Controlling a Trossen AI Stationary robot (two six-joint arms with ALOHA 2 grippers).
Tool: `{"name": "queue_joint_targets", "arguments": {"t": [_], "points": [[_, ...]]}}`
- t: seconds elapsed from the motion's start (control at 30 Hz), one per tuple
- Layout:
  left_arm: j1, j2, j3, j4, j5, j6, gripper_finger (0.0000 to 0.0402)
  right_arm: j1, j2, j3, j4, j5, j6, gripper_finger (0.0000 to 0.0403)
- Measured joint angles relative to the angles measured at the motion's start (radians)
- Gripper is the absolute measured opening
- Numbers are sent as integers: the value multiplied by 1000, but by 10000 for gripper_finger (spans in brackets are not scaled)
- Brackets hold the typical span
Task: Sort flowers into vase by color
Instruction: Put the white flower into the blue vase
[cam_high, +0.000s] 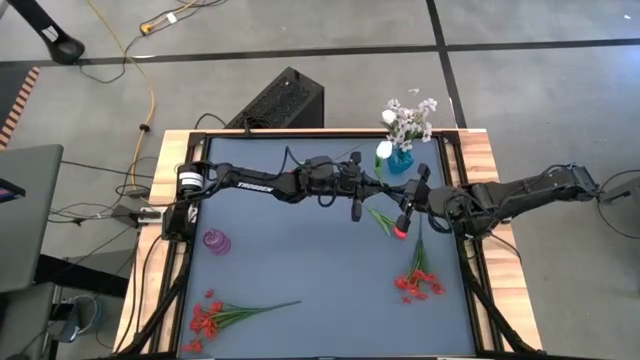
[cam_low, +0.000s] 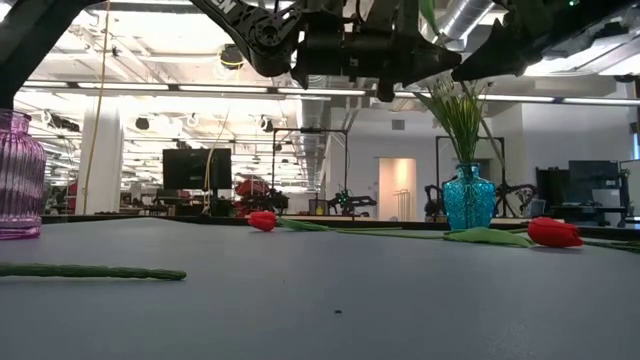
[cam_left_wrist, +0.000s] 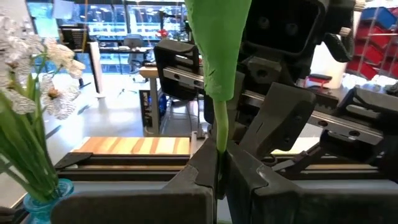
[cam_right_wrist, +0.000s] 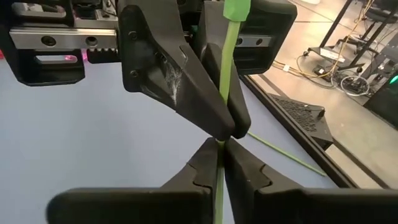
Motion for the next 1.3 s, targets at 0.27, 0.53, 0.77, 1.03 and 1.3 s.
{"name": "queue_joint_targets", "arguments": {"t": [0.27, 0.53, 0.77, 1.03, 1.3], "points": [[9, 0, 0, -23, -8, 5, 44, 16, -29, -1, -6, 15, -41, 16], [62, -7, 0, -80, 46, -41, 130, 60, -201, -48, -60, 159, 16, 16], [121, -18, 0, -124, 141, -86, 148, 78, -447, -238, 93, 345, -26, 16], [125, -18, 0, -122, 142, -83, 149, 33, -673, -467, 678, 357, -405, 16], [125, -18, 0, -139, 141, -79, 149, -140, -762, -572, 867, 235, -509, 16]]}}
